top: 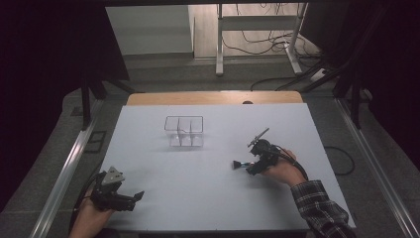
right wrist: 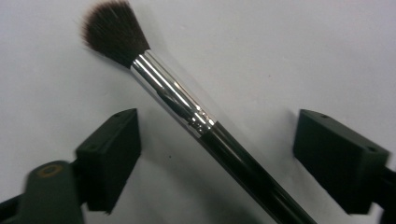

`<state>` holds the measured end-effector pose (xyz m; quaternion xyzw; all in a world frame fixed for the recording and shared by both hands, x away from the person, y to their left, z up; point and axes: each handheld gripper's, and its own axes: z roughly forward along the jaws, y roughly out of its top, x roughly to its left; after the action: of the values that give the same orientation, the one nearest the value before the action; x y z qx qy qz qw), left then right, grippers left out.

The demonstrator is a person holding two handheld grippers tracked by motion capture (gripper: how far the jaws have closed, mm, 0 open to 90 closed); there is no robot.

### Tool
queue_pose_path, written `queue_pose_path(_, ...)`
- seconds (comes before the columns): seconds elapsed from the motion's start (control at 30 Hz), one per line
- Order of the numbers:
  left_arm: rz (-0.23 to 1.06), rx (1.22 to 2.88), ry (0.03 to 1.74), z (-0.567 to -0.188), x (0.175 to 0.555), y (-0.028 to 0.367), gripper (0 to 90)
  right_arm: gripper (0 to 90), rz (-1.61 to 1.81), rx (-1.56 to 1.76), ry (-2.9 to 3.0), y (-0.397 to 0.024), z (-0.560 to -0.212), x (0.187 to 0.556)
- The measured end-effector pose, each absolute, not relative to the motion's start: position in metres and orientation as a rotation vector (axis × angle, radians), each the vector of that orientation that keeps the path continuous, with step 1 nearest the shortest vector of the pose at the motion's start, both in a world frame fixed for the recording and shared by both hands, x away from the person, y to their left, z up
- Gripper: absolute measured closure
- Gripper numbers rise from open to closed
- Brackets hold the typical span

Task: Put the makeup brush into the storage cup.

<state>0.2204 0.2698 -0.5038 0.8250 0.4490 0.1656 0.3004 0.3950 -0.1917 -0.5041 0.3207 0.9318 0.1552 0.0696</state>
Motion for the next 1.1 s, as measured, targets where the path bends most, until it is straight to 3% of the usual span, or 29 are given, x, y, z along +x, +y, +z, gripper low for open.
queue_pose_path(0.03, 0.440, 2.190, 1.192, -0.504, 0.220, 0.270, 0.0, 22.7, 0.467, 0.965, 2.804, -0.192, -0.504, 0.395)
queue_pose_path(0.07, 0.440, 2.191, 1.191, -0.504, 0.220, 0.270, 0.0, 39.8, 0.456, 0.934, 2.824, -0.190, -0.500, 0.393)
queue_pose_path(0.1, 0.441, 2.192, 1.190, -0.504, 0.220, 0.270, 0.0, 51.2, 0.447, 0.919, 2.834, -0.188, -0.498, 0.391)
queue_pose_path(0.13, 0.441, 2.192, 1.190, -0.504, 0.220, 0.270, 0.0, 60.5, 0.439, 0.899, 2.843, -0.186, -0.497, 0.390)
queue_pose_path(0.17, 0.441, 2.192, 1.190, -0.504, 0.220, 0.270, 0.0, 60.5, 0.439, 0.899, 2.843, -0.186, -0.497, 0.390)
queue_pose_path(0.2, 0.443, 2.191, 1.189, -0.504, 0.220, 0.270, 0.0, 78.1, 0.415, 0.880, 2.865, -0.183, -0.495, 0.387)
queue_pose_path(1.1, 0.392, 2.030, 1.064, -0.494, 0.219, 0.272, 0.8, 78.7, 0.576, 0.978, 2.807, -0.203, -0.485, 0.376)
